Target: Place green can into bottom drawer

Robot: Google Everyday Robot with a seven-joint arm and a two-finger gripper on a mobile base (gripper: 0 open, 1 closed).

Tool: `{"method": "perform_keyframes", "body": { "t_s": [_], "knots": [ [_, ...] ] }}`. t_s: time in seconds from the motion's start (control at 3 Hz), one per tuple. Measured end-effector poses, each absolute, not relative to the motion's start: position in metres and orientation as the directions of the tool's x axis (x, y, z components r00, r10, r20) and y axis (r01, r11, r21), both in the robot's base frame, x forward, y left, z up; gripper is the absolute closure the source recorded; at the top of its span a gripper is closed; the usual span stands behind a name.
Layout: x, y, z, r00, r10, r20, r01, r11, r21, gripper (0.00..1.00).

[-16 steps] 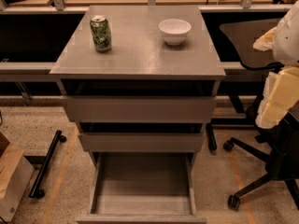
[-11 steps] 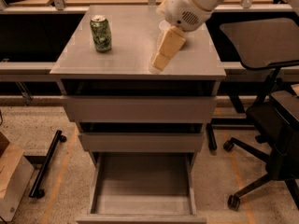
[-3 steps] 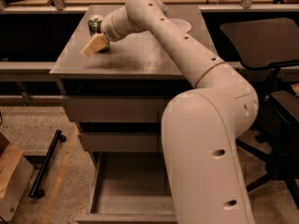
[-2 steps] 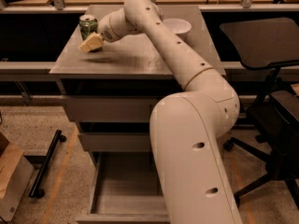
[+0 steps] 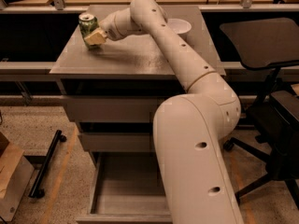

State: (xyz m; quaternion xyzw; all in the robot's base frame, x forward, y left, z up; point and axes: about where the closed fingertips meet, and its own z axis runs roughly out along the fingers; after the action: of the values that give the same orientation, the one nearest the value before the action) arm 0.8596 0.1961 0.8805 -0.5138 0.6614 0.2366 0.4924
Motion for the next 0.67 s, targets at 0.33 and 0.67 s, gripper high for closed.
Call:
{"method": "perform_keyframes", "body": {
  "t_s": [0.33,0.67],
  "knots": [
    [0.856,0.199,0.887,0.032,-0.422,-0.906,-0.914,0.355,-0.198,0.95],
    [0.826,0.188,0.918,0.127,-0.449,-0.885,-0.933,0.248,-0.26,1.0]
  ]
}}
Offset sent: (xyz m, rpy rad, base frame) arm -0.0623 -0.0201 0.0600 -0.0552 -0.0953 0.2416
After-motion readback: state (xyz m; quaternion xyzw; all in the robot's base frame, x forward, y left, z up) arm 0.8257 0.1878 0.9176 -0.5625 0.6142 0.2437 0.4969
